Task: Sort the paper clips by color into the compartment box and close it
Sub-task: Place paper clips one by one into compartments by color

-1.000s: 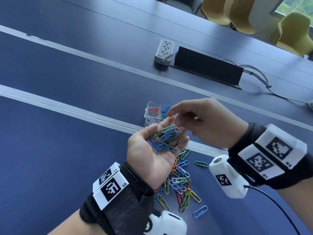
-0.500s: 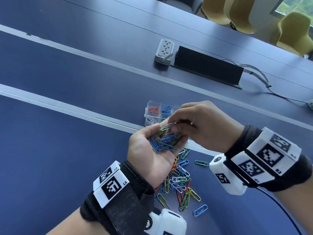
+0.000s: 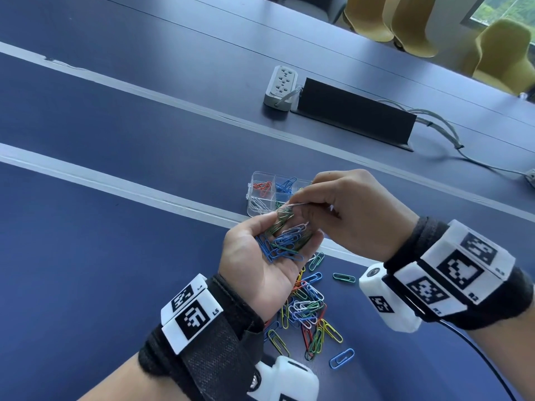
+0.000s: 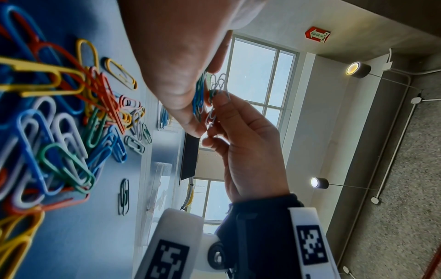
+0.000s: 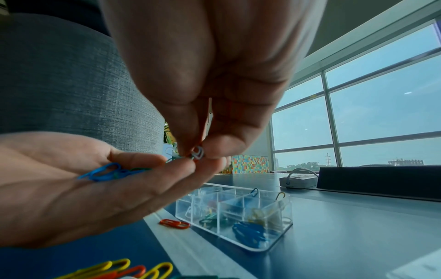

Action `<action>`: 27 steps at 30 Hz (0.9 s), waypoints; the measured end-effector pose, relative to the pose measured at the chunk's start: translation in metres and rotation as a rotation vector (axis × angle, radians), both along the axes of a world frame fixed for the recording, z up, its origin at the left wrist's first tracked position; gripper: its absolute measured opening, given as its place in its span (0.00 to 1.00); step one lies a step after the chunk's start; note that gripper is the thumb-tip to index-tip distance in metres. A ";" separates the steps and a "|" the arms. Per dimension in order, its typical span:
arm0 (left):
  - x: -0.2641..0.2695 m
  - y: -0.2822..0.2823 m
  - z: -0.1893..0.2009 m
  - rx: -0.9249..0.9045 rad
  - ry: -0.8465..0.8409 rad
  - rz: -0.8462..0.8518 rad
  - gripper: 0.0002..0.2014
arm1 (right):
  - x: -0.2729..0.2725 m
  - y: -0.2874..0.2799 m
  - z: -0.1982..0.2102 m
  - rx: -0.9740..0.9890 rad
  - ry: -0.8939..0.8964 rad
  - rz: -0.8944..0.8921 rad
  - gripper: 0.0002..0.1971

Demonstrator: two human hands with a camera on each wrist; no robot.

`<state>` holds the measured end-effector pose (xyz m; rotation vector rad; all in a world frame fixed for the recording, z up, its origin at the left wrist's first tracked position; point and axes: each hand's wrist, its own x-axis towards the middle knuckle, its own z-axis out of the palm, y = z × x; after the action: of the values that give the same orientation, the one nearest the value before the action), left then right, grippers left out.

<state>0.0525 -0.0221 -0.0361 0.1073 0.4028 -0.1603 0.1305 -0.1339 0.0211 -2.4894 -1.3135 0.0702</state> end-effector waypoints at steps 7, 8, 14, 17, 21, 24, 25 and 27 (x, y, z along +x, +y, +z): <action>0.000 -0.001 0.000 -0.001 0.000 -0.009 0.12 | -0.002 0.003 -0.001 0.001 -0.038 0.034 0.08; 0.000 -0.001 -0.001 0.004 0.000 -0.009 0.12 | -0.002 0.004 -0.001 -0.004 -0.039 0.042 0.08; 0.002 0.000 -0.005 -0.017 -0.027 0.014 0.14 | 0.000 0.002 0.000 0.013 0.025 0.098 0.10; 0.002 0.001 -0.005 -0.015 -0.040 0.020 0.14 | -0.001 0.002 -0.002 -0.038 0.022 0.137 0.11; 0.001 0.000 -0.003 -0.029 -0.054 0.029 0.12 | -0.002 0.007 -0.006 -0.078 -0.060 0.126 0.10; 0.002 0.001 -0.003 -0.015 -0.036 0.025 0.10 | -0.004 0.009 -0.005 -0.083 -0.072 0.130 0.10; 0.002 0.001 -0.003 0.001 -0.026 0.021 0.10 | -0.004 0.010 -0.002 -0.064 -0.062 0.131 0.10; 0.002 0.001 -0.002 0.037 0.000 0.018 0.11 | -0.002 0.011 0.005 -0.002 -0.032 0.126 0.09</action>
<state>0.0546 -0.0210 -0.0381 0.1403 0.4062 -0.1350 0.1287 -0.1231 0.0259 -2.4169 -1.4826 0.0616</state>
